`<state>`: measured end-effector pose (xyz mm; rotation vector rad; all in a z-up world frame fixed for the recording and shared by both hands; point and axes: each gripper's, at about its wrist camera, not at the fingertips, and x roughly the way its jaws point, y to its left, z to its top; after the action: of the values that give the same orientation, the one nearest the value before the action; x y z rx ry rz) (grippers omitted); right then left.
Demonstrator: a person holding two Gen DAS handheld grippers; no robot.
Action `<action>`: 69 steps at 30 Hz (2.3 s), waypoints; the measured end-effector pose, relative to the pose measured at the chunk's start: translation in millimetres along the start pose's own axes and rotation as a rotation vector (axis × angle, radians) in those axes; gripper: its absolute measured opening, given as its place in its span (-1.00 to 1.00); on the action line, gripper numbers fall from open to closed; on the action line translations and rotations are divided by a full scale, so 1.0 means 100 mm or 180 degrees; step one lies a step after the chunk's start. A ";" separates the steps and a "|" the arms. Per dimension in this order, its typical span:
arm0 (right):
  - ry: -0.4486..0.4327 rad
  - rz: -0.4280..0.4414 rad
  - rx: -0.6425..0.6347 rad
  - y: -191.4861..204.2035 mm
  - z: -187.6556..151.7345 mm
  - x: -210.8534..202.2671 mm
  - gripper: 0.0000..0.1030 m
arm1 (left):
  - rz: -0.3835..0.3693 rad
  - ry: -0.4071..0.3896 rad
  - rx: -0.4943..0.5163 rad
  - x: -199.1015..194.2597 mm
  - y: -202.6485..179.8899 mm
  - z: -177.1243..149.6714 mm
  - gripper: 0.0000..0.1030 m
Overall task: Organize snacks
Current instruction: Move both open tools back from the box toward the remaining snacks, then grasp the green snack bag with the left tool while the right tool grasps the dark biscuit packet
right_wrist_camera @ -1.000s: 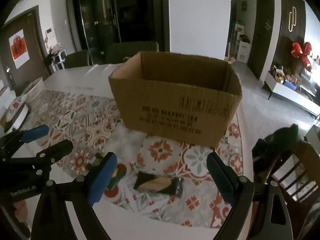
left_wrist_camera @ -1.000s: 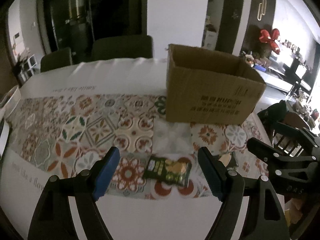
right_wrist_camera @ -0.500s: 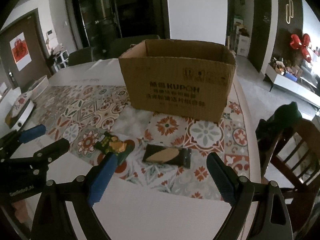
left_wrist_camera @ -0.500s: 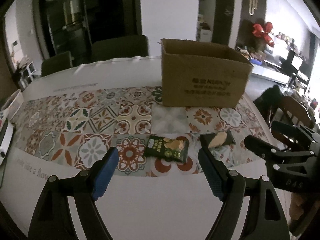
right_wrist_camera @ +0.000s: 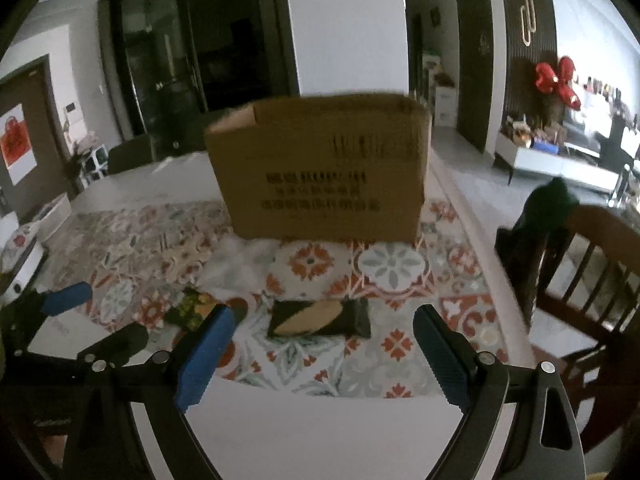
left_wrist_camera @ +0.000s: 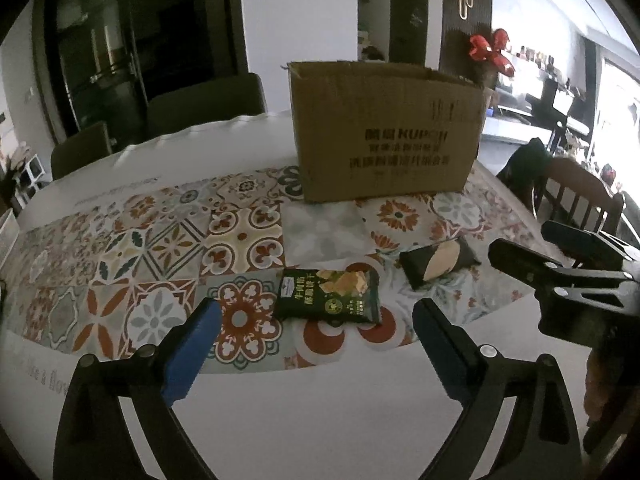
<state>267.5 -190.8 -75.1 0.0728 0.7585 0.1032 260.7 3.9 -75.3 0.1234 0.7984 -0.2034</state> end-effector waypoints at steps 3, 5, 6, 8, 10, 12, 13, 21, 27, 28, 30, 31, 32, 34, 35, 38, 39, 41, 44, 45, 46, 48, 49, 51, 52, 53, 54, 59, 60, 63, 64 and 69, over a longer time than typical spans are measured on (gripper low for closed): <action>0.0068 -0.0022 0.0028 -0.02 -0.05 0.15 0.78 | -0.0059 0.0033 0.0022 0.14 0.03 -0.03 0.91; 0.0125 -0.0032 0.0038 -0.02 -0.10 0.24 0.78 | -0.0074 0.0035 0.0035 0.22 0.04 -0.03 0.91; 0.0148 -0.0038 0.0026 -0.01 -0.12 0.28 0.78 | -0.0091 0.0023 0.0067 0.26 0.04 -0.04 0.91; 0.0112 -0.0062 -0.0020 0.01 -0.14 0.31 0.78 | -0.0112 0.0006 0.0119 0.33 0.03 -0.05 0.95; 0.0062 -0.0145 -0.0055 0.02 -0.15 0.31 0.78 | -0.0073 0.0001 0.0149 0.41 0.04 -0.07 0.95; 0.0003 -0.0239 -0.0060 0.03 -0.17 0.30 0.78 | -0.0028 -0.0022 0.0189 0.46 0.04 -0.10 0.95; -0.0011 -0.0256 -0.0072 0.03 -0.18 0.30 0.78 | -0.0006 -0.0030 0.0201 0.47 0.03 -0.10 0.96; 0.0052 -0.0180 -0.0104 0.03 -0.19 0.42 0.78 | -0.0066 0.0081 0.0256 0.67 0.01 -0.08 0.99; 0.0074 -0.0149 -0.0149 0.04 -0.18 0.50 0.78 | -0.0093 0.0214 0.0301 0.85 -0.03 -0.03 0.99; 0.0076 -0.0128 -0.0137 0.02 -0.17 0.51 0.78 | -0.0093 0.0273 0.0300 0.89 -0.04 -0.03 0.99; 0.0090 -0.0115 -0.0127 0.01 -0.15 0.54 0.78 | -0.0045 0.0369 0.0319 0.96 -0.06 -0.02 1.00; 0.0091 -0.0111 -0.0129 0.01 -0.14 0.55 0.78 | -0.0076 0.0352 0.0277 0.96 -0.05 -0.01 0.99; 0.0090 -0.0116 -0.0134 0.00 -0.14 0.56 0.78 | -0.0072 0.0361 0.0252 0.97 -0.05 -0.01 1.00; 0.0074 -0.0132 -0.0155 0.01 -0.13 0.57 0.78 | -0.0111 0.0400 0.0180 1.00 -0.02 -0.01 0.99; 0.0076 -0.0134 -0.0158 0.01 -0.13 0.58 0.78 | -0.0154 0.0433 0.0109 1.02 0.00 -0.01 0.96; 0.0101 -0.0108 -0.0186 0.03 -0.13 0.62 0.78 | -0.0163 0.0393 0.0008 1.01 0.04 0.00 0.61; 0.0108 -0.0074 -0.0190 0.04 -0.12 0.63 0.78 | -0.0151 0.0379 -0.0006 1.00 0.04 0.00 0.60; 0.0126 -0.0041 -0.0188 0.04 -0.12 0.64 0.78 | -0.0157 0.0369 -0.0029 1.00 0.06 0.00 0.55; 0.0156 -0.0032 -0.0174 0.04 -0.10 0.67 0.78 | -0.0159 0.0355 -0.0021 0.99 0.05 -0.01 0.46; 0.0157 -0.0037 -0.0173 0.04 -0.09 0.67 0.78 | -0.0162 0.0350 -0.0013 0.98 0.04 -0.01 0.45; 0.0151 -0.0049 -0.0175 0.04 -0.09 0.68 0.78 | -0.0164 0.0344 -0.0008 0.97 0.04 -0.01 0.42; 0.0153 -0.0072 -0.0194 0.04 -0.09 0.69 0.78 | -0.0177 0.0327 -0.0012 0.95 0.04 -0.02 0.32; 0.0162 -0.0090 -0.0208 0.04 -0.09 0.71 0.78 | -0.0177 0.0308 -0.0030 0.94 0.05 -0.02 0.27; 0.0192 -0.0071 -0.0219 0.05 -0.08 0.73 0.78 | -0.0205 0.0289 -0.0051 0.89 0.06 -0.02 0.26; 0.0190 -0.0068 -0.0223 0.05 -0.08 0.74 0.78 | -0.0201 0.0262 -0.0049 0.87 0.05 -0.01 0.25; 0.0177 -0.0070 -0.0236 0.06 -0.08 0.74 0.78 | -0.0188 0.0231 -0.0040 0.84 0.05 -0.01 0.24; 0.0174 -0.0070 -0.0267 0.07 -0.08 0.75 0.78 | -0.0153 0.0208 -0.0023 0.83 0.05 0.00 0.24; 0.0271 -0.0073 -0.0321 0.11 -0.07 0.84 0.78 | -0.0189 0.0142 -0.0107 0.76 0.11 0.03 0.24; 0.0290 -0.0084 -0.0341 0.12 -0.07 0.86 0.78 | -0.0186 0.0126 -0.0098 0.75 0.11 0.03 0.24; 0.0389 -0.0113 -0.0419 0.18 -0.07 0.94 0.78 | -0.0174 0.0105 -0.0096 0.74 0.11 0.04 0.24; 0.0433 -0.0135 -0.0438 0.19 -0.07 0.96 0.78 | -0.0177 0.0114 -0.0112 0.75 0.12 0.03 0.24; 0.0501 -0.0202 -0.0373 0.18 -0.08 1.03 0.78 | -0.0190 0.0145 -0.0134 0.79 0.13 0.02 0.24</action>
<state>335.1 -160.2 -149.0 -0.0716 0.9096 0.0934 318.3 5.1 -130.2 0.0647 0.8518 -0.2405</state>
